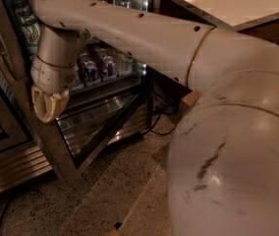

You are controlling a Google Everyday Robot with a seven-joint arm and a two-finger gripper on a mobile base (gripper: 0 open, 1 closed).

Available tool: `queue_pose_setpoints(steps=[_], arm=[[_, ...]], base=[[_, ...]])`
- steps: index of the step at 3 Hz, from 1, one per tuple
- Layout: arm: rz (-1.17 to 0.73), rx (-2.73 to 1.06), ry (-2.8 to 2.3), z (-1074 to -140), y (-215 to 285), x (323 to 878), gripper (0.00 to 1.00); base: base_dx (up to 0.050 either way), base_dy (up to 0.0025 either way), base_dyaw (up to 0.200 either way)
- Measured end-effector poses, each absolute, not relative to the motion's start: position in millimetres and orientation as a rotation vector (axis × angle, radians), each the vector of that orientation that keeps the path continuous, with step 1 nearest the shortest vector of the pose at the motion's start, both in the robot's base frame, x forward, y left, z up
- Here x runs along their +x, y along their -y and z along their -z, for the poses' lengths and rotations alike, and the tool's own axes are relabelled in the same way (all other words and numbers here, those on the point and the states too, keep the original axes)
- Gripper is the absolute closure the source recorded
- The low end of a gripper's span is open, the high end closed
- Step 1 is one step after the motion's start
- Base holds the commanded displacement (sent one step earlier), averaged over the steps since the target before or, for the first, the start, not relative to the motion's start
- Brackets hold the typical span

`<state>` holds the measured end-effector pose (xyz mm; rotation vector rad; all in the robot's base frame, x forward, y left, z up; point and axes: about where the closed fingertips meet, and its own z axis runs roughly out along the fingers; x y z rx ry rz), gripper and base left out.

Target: Close right fridge door

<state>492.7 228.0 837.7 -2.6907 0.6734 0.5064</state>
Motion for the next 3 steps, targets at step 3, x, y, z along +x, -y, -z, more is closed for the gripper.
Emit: queue_pose_setpoints(steps=[3], arm=[[-0.306, -2.542, -0.544, -843.1, -221.6, 476.3, 1.0]], base=[[0.0, 0.0, 0.0]])
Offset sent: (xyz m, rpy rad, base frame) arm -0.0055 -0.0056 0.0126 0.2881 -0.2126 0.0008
